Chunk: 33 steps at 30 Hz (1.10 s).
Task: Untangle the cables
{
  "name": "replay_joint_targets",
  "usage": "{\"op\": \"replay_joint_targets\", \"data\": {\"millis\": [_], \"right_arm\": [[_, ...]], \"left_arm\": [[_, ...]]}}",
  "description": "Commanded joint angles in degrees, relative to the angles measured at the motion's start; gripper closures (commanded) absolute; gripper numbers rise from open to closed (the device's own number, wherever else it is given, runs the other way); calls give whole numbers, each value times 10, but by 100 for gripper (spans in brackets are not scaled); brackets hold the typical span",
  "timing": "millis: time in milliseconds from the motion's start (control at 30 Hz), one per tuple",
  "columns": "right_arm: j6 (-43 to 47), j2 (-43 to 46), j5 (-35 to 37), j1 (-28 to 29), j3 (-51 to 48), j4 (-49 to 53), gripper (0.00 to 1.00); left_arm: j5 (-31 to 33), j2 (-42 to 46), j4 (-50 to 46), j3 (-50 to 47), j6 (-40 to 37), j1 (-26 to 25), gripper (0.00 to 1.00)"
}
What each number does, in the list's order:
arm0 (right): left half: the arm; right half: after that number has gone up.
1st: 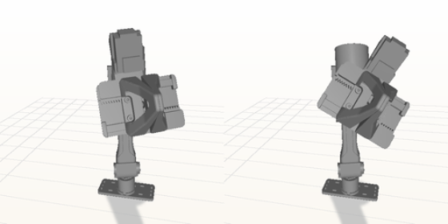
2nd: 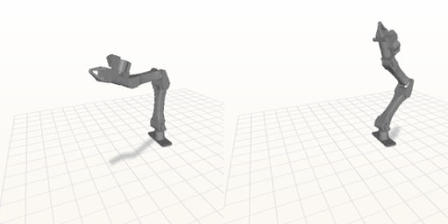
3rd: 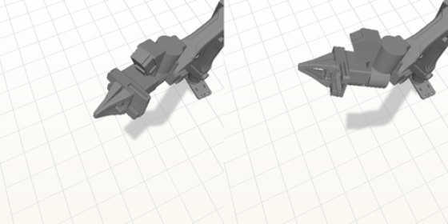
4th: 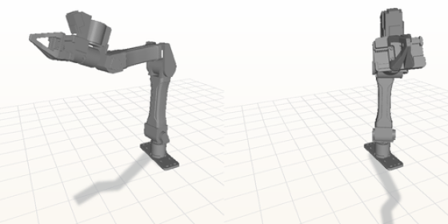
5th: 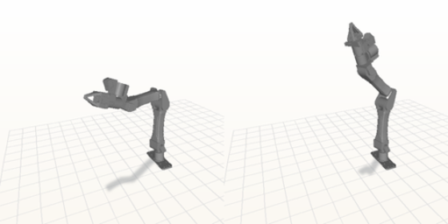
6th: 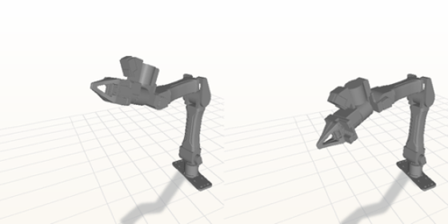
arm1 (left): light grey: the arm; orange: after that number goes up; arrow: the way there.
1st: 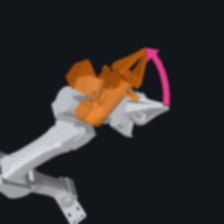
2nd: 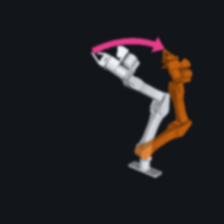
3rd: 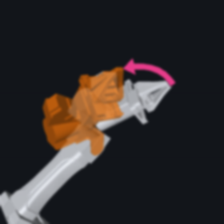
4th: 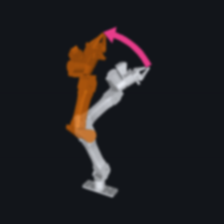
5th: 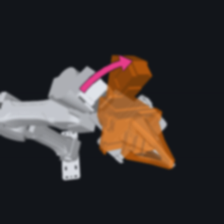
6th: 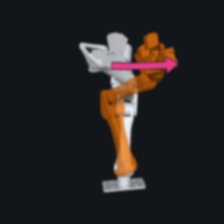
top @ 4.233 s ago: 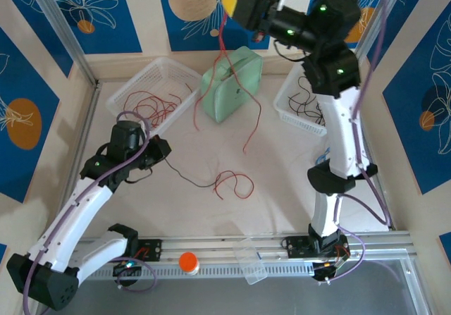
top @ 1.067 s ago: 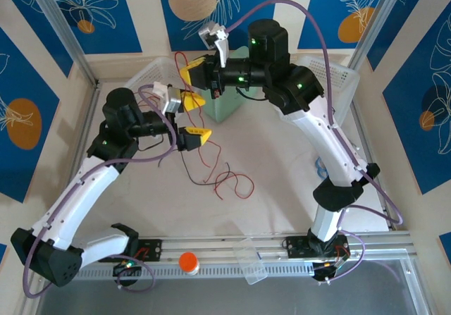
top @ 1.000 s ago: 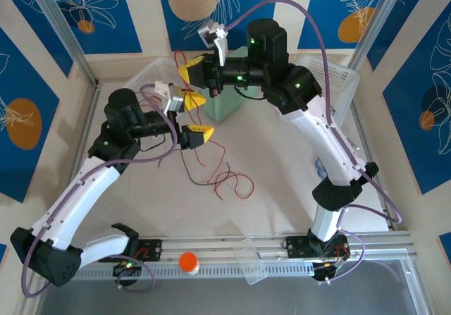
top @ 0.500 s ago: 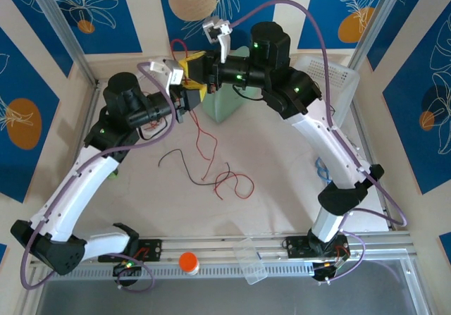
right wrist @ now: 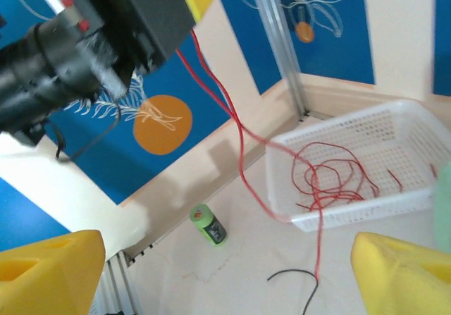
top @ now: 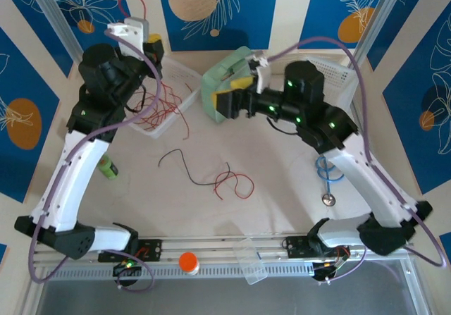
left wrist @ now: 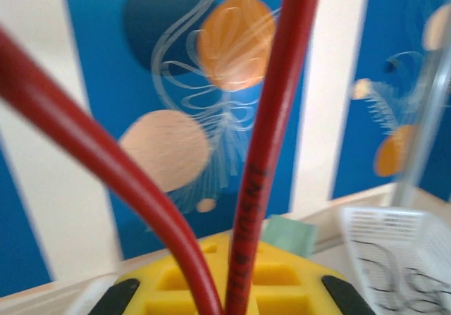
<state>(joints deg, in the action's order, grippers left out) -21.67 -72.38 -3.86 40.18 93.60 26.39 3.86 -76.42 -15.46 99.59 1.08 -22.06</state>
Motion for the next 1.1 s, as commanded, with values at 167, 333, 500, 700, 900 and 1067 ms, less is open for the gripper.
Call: {"op": "replay_joint_targets", "data": {"millis": [167,333,500,700,900,1067], "right_arm": [[-43,138,45,-7,-158,17,9],[-65,171,60,-6,-221,40,9],[-87,184,73,-9,-271,39,9],[-100,184,75,-18,-296,30,9],[-112,176,70,-22,-311,23,9],[-133,181,61,-16,-338,23,10]], "left_arm": [[62,-85,104,57,-61,68,100],[63,-139,160,116,-67,91,100],[75,-170,187,148,-89,104,100],[71,-186,193,137,-90,122,100],[64,-194,277,-10,-56,125,100],[76,-249,345,-120,-7,126,100]]}}
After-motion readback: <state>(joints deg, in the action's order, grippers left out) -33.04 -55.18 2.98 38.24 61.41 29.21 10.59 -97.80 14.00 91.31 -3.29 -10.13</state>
